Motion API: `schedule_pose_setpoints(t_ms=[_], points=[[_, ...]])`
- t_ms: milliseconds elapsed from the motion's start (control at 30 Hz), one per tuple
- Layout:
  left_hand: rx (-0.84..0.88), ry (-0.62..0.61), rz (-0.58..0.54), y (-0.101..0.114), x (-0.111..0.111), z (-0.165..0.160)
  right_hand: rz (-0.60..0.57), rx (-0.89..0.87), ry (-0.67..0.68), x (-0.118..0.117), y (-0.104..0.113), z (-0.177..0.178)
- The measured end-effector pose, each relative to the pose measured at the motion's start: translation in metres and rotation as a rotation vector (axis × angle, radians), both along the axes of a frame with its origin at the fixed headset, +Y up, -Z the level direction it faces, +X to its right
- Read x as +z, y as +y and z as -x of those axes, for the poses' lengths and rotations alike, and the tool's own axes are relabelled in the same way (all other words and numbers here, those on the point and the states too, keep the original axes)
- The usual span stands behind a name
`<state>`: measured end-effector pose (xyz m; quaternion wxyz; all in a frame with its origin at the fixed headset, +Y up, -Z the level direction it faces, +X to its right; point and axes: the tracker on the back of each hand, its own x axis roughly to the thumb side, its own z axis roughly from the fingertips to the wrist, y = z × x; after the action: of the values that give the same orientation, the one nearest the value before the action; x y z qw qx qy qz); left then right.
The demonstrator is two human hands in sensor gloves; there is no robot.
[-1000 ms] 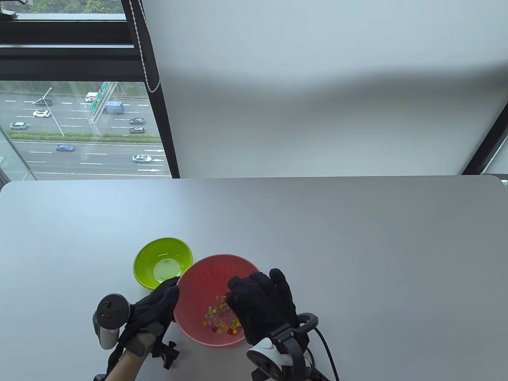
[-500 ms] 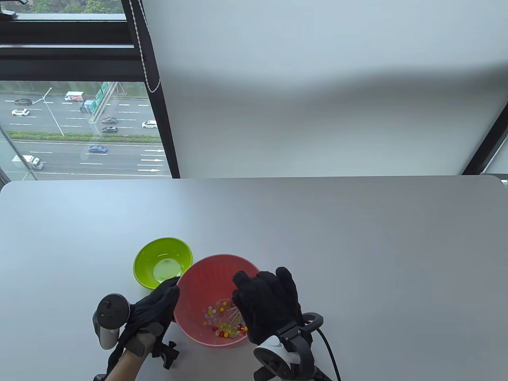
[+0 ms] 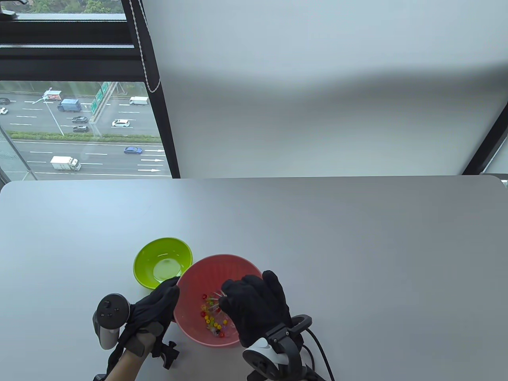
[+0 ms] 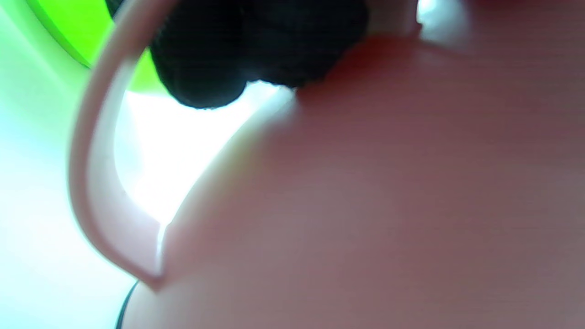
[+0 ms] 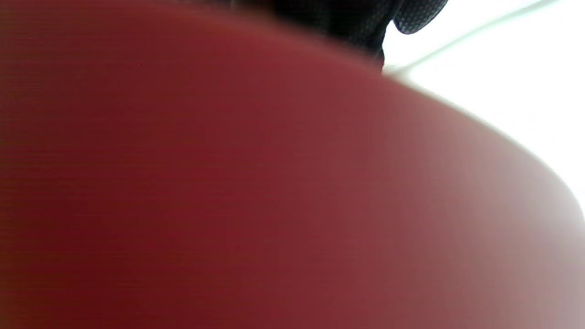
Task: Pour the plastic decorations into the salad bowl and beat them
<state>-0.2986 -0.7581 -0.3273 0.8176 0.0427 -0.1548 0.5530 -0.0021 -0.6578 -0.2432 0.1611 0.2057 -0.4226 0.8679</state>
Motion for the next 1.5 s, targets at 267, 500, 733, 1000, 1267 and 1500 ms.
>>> schedule_pose_setpoints(t_ms=[267,500,733,1000,1267,1500], points=[[0.000,0.001,0.000,0.000,0.000,0.000,-0.011,0.016,-0.026,-0.002,0.001,-0.005],[0.000,0.000,0.000,0.000,0.000,-0.001,-0.031,0.026,-0.056,-0.003,0.003,-0.011],[0.000,0.000,0.000,0.000,0.000,-0.001,-0.039,0.001,-0.069,-0.003,0.008,-0.018],[0.000,0.000,0.000,0.000,0.000,-0.001,0.054,-0.113,0.001,-0.008,0.007,-0.024],[-0.002,0.003,-0.001,-0.001,0.000,0.000,0.094,-0.101,0.042,-0.010,0.000,-0.016],[-0.001,0.001,0.000,0.000,0.000,0.000,0.101,-0.070,0.049,-0.011,-0.001,-0.012]])
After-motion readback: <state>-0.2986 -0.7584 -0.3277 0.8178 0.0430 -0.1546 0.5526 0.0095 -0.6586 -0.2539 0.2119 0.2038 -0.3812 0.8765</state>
